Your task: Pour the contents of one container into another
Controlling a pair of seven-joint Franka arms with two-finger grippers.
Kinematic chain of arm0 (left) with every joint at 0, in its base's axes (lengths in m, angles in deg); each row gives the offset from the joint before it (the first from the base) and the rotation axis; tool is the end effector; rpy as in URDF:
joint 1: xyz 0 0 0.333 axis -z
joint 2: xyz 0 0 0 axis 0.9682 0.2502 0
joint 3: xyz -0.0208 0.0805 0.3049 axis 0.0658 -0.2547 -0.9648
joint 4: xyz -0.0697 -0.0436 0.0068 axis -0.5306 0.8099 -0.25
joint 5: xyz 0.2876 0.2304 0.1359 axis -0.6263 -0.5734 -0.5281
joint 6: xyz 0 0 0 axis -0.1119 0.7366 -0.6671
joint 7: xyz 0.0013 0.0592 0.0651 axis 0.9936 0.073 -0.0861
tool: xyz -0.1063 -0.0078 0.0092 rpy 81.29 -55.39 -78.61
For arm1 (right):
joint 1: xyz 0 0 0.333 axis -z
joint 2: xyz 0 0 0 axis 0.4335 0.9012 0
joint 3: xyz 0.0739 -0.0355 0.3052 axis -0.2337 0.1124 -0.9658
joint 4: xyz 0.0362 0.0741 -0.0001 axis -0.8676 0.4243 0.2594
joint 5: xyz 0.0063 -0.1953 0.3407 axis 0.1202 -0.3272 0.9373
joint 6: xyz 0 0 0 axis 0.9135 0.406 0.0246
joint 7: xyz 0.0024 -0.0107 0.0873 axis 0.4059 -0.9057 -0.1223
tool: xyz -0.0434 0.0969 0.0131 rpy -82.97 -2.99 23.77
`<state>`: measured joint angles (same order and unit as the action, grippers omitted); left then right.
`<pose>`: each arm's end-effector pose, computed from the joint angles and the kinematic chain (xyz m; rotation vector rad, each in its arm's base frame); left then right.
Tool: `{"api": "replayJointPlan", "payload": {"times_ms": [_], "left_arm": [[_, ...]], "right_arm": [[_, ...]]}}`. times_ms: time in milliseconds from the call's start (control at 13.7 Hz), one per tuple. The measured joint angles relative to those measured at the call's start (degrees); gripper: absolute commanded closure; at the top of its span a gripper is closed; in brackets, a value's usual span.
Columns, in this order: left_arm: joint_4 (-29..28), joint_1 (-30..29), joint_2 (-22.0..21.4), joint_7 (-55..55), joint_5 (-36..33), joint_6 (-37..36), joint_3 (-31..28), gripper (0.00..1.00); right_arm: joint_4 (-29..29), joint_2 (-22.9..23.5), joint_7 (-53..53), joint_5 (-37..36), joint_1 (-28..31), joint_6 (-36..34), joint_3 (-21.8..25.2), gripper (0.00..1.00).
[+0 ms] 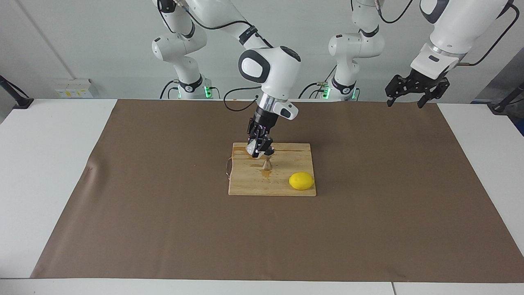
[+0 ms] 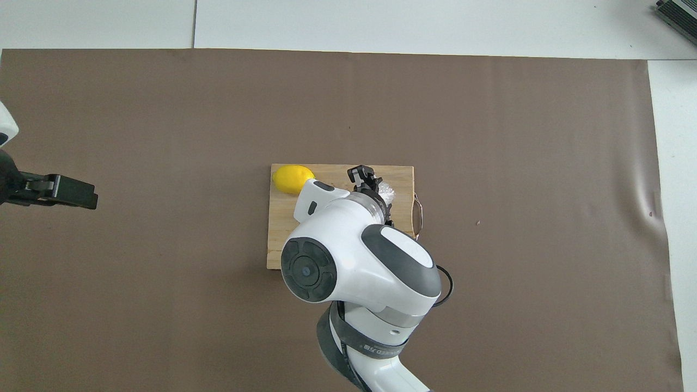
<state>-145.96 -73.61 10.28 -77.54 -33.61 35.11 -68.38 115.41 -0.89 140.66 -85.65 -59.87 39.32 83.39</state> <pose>0.5187 -0.0525 0.6348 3.1245 -0.1809 -0.0558 0.5047 0.3823 0.4309 1.5662 2.1292 -0.0529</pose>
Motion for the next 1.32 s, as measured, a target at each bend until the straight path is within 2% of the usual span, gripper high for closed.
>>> {"api": "replayJointPlan", "payload": {"times_ms": [511,950,1315], "left_arm": [[0.0,0.0,0.0,0.0,0.0,0.0,0.0,0.00],[0.0,0.0,0.0,0.0,0.0,0.0,0.0,0.00],[0.0,0.0,0.0,0.0,0.0,0.0,0.0,0.00]], "right_arm": [[0.0,-1.5,0.0,7.6,2.3,0.0,0.0,1.00],[0.1,-3.7,5.5,20.4,9.2,-3.8,0.1,1.00],[3.4,-4.6,18.5,32.8,18.8,-5.3,0.2,1.00]]}}
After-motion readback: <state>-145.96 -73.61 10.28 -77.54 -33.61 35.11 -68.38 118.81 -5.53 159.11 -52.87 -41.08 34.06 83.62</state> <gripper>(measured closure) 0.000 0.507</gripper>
